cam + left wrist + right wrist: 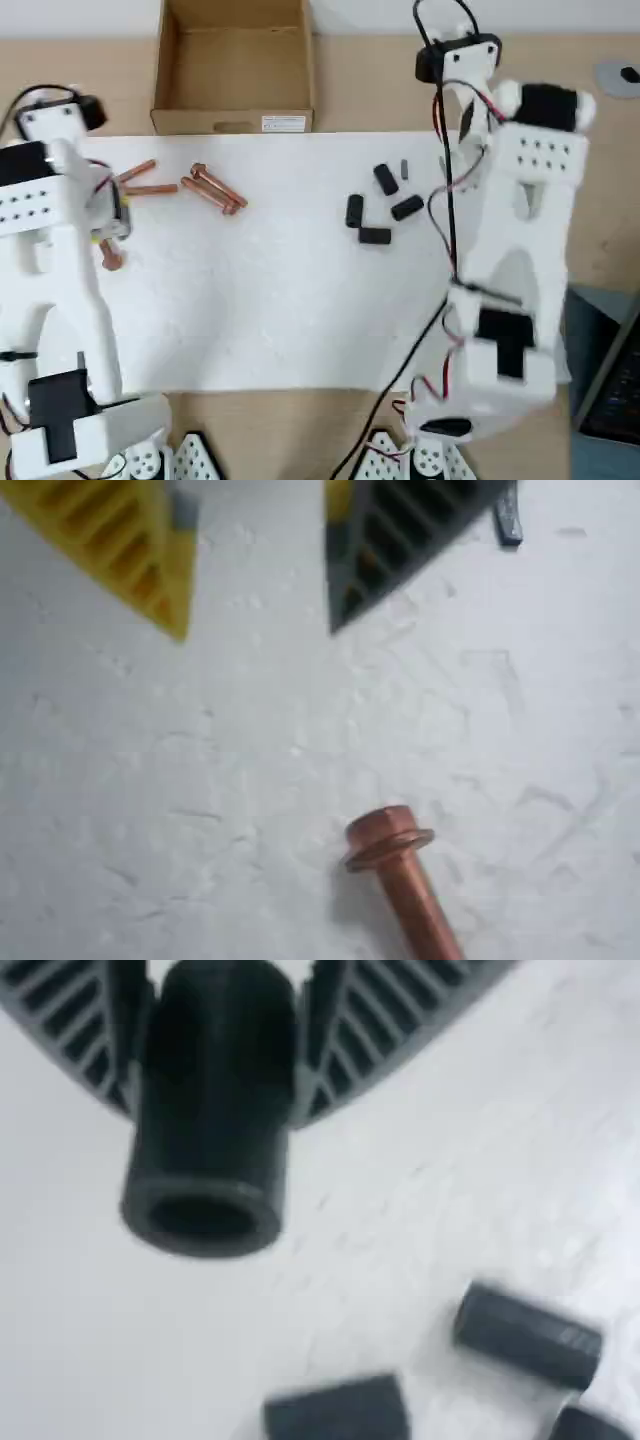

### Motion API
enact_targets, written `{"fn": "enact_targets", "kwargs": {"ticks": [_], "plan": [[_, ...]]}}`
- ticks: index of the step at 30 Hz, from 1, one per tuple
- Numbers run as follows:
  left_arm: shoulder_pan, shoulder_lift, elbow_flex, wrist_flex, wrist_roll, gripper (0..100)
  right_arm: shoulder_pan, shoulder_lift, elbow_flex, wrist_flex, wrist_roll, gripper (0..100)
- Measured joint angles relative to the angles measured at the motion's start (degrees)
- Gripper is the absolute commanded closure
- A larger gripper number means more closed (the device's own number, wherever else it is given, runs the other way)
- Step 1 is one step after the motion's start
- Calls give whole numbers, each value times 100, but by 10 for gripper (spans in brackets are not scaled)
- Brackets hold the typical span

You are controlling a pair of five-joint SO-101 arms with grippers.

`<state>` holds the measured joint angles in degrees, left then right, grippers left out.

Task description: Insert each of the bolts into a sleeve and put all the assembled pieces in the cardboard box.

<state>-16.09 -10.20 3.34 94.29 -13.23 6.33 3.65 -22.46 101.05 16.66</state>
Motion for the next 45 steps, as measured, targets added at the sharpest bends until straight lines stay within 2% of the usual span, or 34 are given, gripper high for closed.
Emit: {"fn": "enact_targets", "kwargs": {"ticks": [5,9,16,24,32,35,38,45], "plan": [[404,18,-18,-105,97,900,0,-1451,1688,-70,-185,988],[457,62,-18,-343,448,900,0,-2637,3200,-457,-202,988],[457,1073,-721,-264,1081,900,0,-4316,5125,-695,-35,988],[457,2646,-2453,237,1934,900,0,-5020,5609,-695,44,988],[457,3552,-3420,290,4255,901,0,-5029,5609,-686,44,988],[457,3956,-3622,281,4826,913,0,-5029,5609,-686,44,988],[457,4422,-3912,281,5090,1000,0,-5029,5609,-686,44,988],[255,5143,-4598,281,5547,998,0,-5029,5609,-686,44,988]]}}
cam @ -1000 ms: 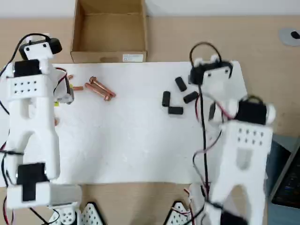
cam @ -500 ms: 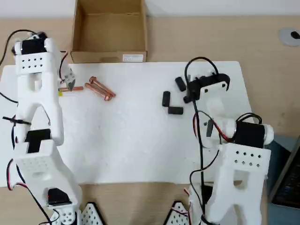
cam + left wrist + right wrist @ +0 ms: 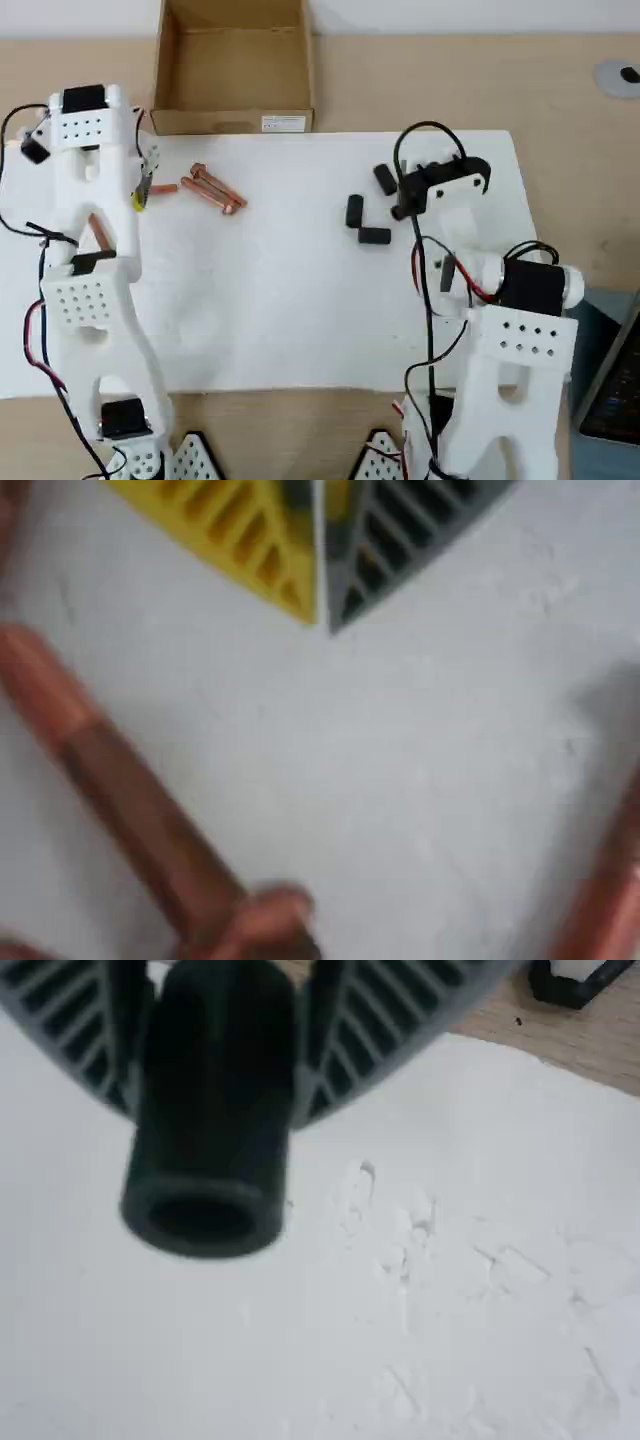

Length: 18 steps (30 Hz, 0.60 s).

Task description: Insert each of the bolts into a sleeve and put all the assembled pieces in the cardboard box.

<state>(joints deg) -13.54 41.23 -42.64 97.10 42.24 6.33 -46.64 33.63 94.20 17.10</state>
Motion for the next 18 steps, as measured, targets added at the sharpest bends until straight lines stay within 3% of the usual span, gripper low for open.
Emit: {"fn": "enact_targets", "kwargs": {"ticks": [10,18], "plan": [[-316,0,-422,0,563,992,0,0,0,0,0,988],[-316,185,-431,0,941,880,0,0,0,0,0,988]]}}
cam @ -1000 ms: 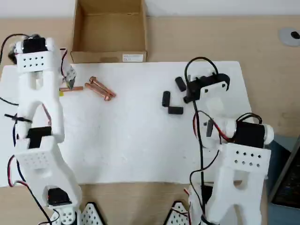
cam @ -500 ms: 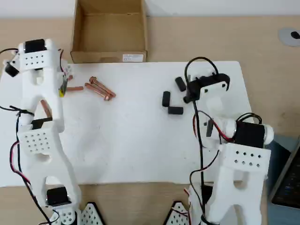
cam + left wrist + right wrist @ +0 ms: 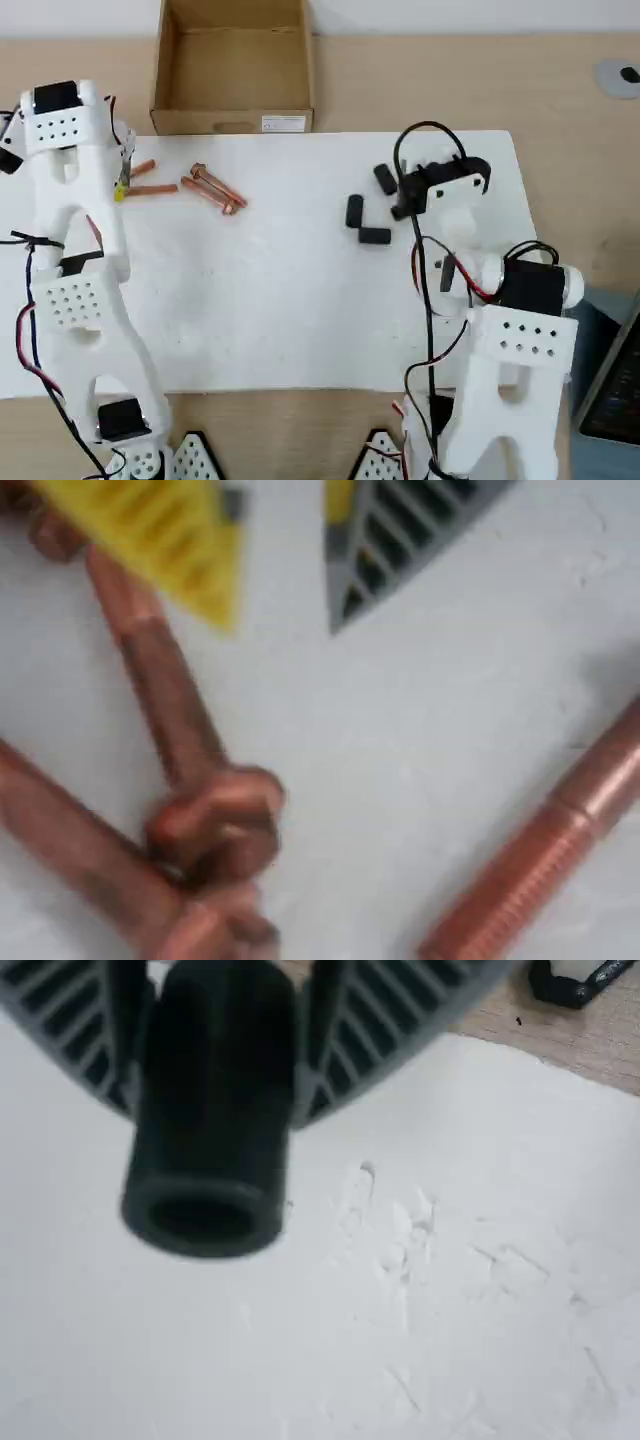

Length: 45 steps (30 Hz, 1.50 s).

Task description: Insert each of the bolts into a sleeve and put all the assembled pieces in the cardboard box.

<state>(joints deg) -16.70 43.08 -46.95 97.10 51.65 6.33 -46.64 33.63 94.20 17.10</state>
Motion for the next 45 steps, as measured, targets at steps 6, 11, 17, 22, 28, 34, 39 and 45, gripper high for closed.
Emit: {"fn": "enact_targets", "kwargs": {"ticks": [6,11,17,22,28,34,39,45], "plan": [[0,334,0,0,97,879,0,0,0,0,0,988],[-35,598,-255,9,97,878,0,0,0,0,0,988],[-35,677,-756,0,97,875,0,0,0,0,0,988],[-35,677,-897,0,97,875,0,0,0,0,0,988],[-35,730,-905,0,97,876,0,0,0,0,0,988],[-35,1081,-1064,0,97,876,0,0,0,0,35,988],[-35,1213,-1187,0,97,878,0,0,0,0,246,988],[-35,1284,-1345,0,97,875,0,0,0,0,273,988]]}}
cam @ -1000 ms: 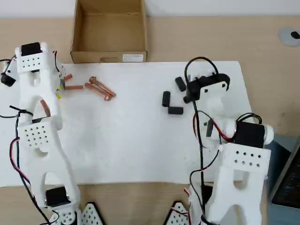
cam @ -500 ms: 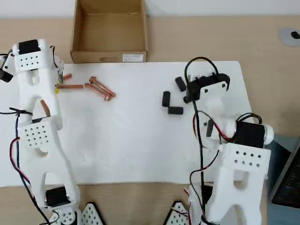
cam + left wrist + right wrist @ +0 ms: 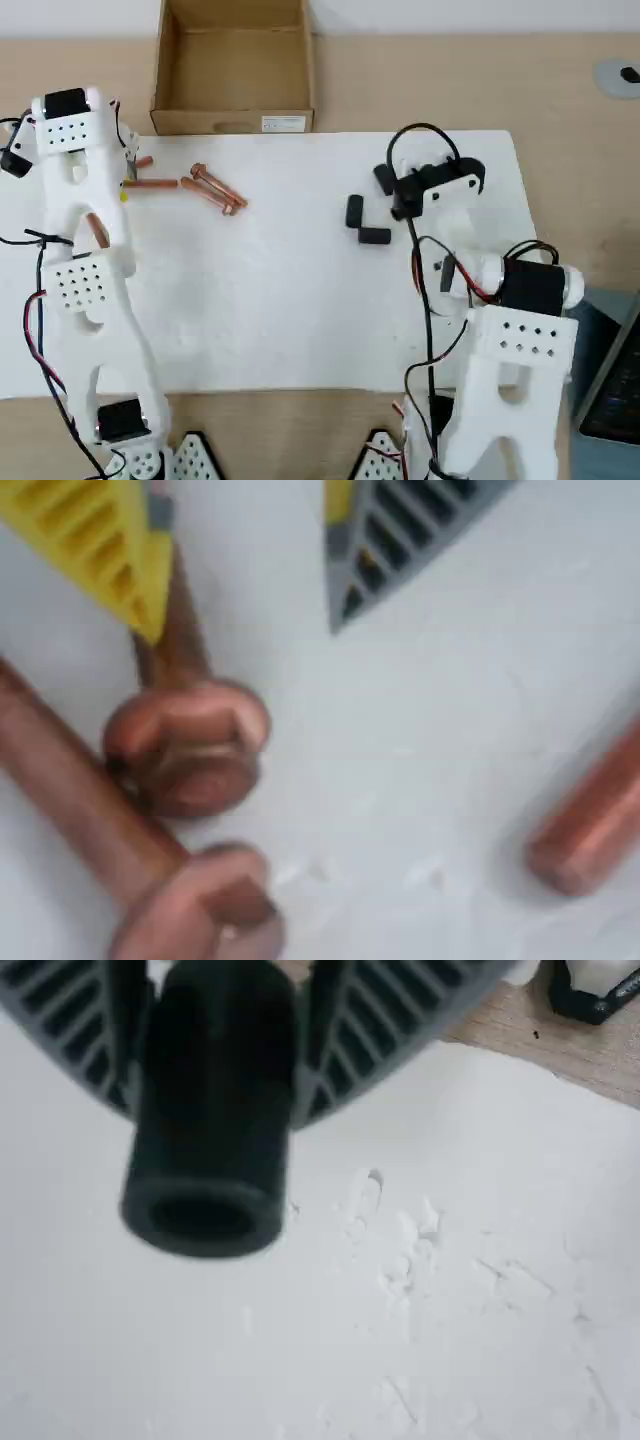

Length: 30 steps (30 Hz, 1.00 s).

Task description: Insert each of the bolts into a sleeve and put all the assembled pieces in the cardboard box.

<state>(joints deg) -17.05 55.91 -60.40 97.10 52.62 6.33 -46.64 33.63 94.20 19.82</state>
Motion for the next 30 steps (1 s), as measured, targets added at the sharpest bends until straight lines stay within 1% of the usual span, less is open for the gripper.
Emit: {"fn": "enact_targets", "kwargs": {"ticks": [9,14,19,28,30], "plan": [[9,114,-264,0,0,874,0,0,0,9,0,988],[9,422,-510,-9,0,870,0,0,0,9,0,988],[-26,624,-668,62,0,787,0,0,0,9,9,988],[-26,703,-765,97,0,787,0,0,0,9,18,988],[-26,703,-765,141,44,808,0,0,0,9,18,988]]}}
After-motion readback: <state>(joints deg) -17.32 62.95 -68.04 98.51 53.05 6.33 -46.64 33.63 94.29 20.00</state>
